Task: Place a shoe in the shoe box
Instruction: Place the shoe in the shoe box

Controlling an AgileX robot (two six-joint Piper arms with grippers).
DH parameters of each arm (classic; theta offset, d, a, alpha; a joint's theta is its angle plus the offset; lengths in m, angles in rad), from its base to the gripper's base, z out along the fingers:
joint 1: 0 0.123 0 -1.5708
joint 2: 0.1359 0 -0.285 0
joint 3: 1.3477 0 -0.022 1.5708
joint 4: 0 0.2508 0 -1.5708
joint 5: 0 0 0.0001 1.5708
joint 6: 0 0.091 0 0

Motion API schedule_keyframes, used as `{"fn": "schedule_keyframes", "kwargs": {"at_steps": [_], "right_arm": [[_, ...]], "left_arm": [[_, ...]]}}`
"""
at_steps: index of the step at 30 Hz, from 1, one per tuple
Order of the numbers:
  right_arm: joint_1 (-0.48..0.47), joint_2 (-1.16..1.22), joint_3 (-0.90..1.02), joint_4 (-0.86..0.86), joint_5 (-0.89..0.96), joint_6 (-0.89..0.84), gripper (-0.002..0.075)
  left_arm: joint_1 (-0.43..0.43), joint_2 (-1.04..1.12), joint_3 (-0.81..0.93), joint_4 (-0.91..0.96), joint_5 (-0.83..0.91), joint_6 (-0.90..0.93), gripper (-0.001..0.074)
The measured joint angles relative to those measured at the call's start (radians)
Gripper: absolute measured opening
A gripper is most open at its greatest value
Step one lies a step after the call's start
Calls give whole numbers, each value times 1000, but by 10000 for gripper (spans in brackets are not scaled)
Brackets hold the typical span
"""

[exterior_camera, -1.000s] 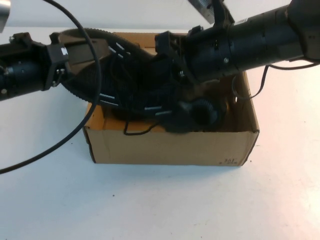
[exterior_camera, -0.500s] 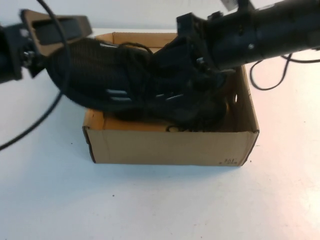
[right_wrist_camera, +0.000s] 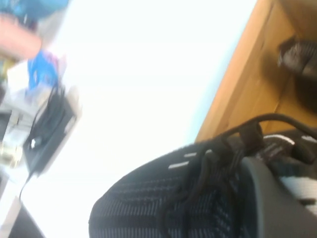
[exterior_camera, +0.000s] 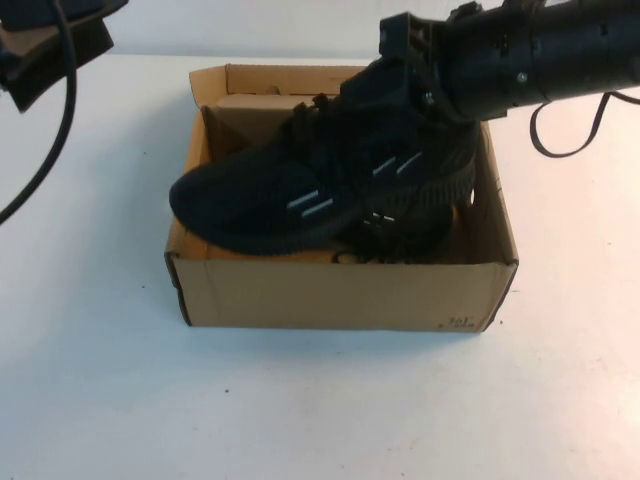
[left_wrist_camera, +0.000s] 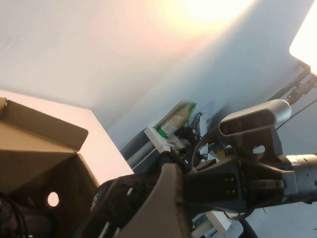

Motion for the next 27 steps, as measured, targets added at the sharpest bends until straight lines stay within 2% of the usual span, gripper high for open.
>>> {"fn": "schedule_keyframes", "kwargs": {"at_steps": [7, 14, 21, 27], "right_arm": [[16, 0, 0, -101, -153, 124, 23], [124, 19, 0, -296, -286, 332, 22], [159, 100, 0, -329, -360, 483, 22], [159, 130, 2, -348, -407, 523, 22]], "left_arm": [[0, -18, -1, 0, 2, 2, 640], [0, -20, -1, 0, 4, 4, 640], [0, -20, -1, 0, 4, 4, 640], [0, -20, -1, 0, 4, 5, 640]]}}
